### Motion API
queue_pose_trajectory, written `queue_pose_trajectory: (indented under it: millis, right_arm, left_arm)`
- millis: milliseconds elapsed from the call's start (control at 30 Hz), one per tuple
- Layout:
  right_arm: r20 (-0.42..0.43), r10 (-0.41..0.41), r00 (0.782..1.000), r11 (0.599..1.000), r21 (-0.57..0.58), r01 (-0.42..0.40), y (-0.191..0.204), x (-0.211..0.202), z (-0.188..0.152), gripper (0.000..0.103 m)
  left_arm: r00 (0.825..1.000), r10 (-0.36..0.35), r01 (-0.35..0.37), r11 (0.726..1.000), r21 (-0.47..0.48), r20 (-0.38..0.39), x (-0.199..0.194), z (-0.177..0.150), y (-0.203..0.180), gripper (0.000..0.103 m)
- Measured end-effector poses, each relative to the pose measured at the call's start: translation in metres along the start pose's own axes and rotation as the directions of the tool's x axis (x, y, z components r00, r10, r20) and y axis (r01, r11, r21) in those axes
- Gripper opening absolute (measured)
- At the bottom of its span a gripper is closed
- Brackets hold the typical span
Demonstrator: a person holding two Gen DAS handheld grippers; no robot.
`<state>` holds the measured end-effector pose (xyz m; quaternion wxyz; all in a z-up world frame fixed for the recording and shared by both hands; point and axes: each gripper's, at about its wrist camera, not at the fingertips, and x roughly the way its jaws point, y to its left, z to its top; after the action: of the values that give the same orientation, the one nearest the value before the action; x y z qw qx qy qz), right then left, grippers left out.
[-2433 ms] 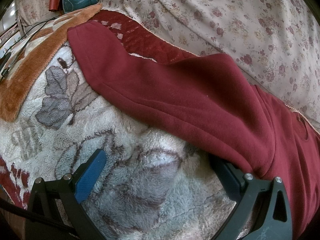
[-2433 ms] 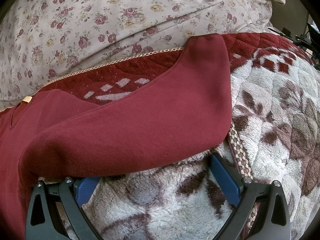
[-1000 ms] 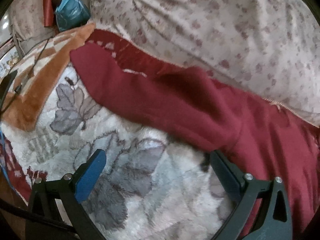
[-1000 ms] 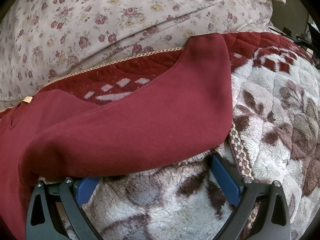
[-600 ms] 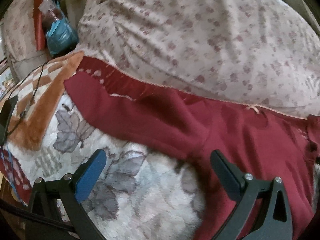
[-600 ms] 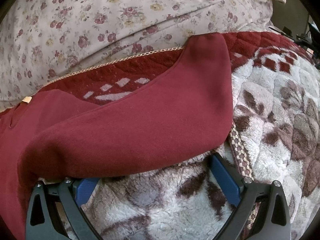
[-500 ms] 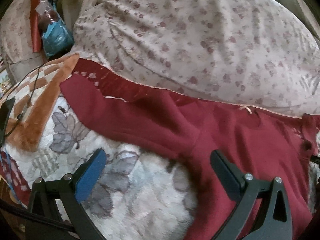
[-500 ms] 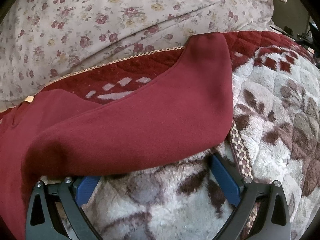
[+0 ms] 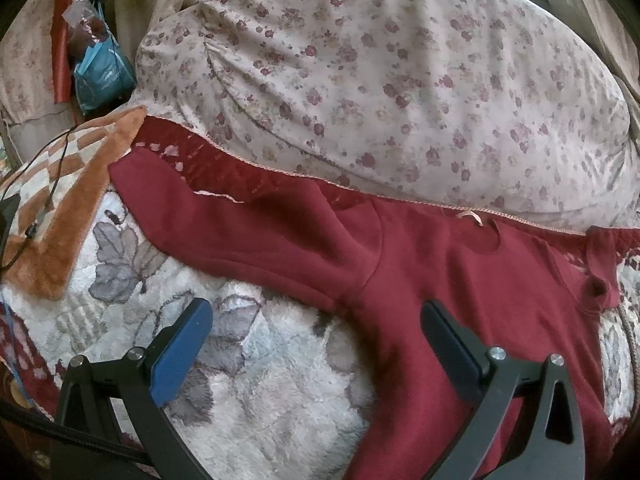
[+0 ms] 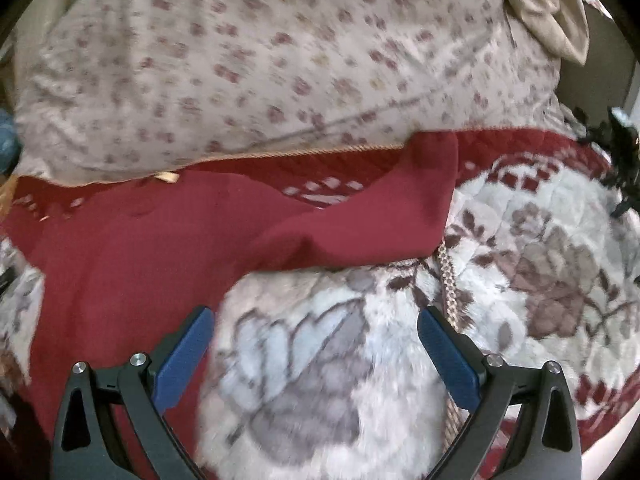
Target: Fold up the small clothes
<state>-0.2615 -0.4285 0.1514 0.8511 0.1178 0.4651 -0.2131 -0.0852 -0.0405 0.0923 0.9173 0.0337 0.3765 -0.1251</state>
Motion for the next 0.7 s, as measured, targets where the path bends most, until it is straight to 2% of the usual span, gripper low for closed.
queue_pose_trajectory:
  millis: [200,300,367,433,600,700]
  right_arm:
    - [0.034,0.084,0.996,0.995,-0.058,-0.082,0.016,-0.074,-0.004,0.103]
    - [0.015,0.185,0.983,0.982,-0.053,-0.184,0.024,-0.100,-0.004,0.103]
    - [-0.004,0.219,0.976,0.974,-0.056,-0.219,0.035,-0.106,-0.006,0.103]
    - [-0.012,0.273,0.962,0.959,-0.078,-0.273,0.052,-0.108,-0.005,0.103]
    - [-0.021,0.311,0.950,0.944,-0.109,-0.312,0.093,-0.075,0.002,0.103]
    - [-0.002,0.301,0.954,0.947,-0.113,-0.299,0.116,-0.050,0.007,0.103]
  left_arm:
    - [1.000,0.005,-0.005,1.000,0.013,0.010,-0.004,-0.001,-0.001,0.103]
    - [1.000,0.002,-0.002,1.000,0.014,0.008,-0.005,-0.001,-0.001,0.103]
    - [1.000,0.004,-0.004,1.000,0.014,0.008,-0.004,-0.001,-0.001,0.103]
    - [1.000,0.004,-0.004,1.000,0.011,0.010,-0.004,-0.001,-0.002,0.103]
    - [1.000,0.007,-0.007,1.000,0.005,0.008,-0.006,-0.002,-0.001,0.103]
    - [1.000,0.012,-0.012,1.000,0.003,0.007,-0.006,-0.002,0.001,0.103]
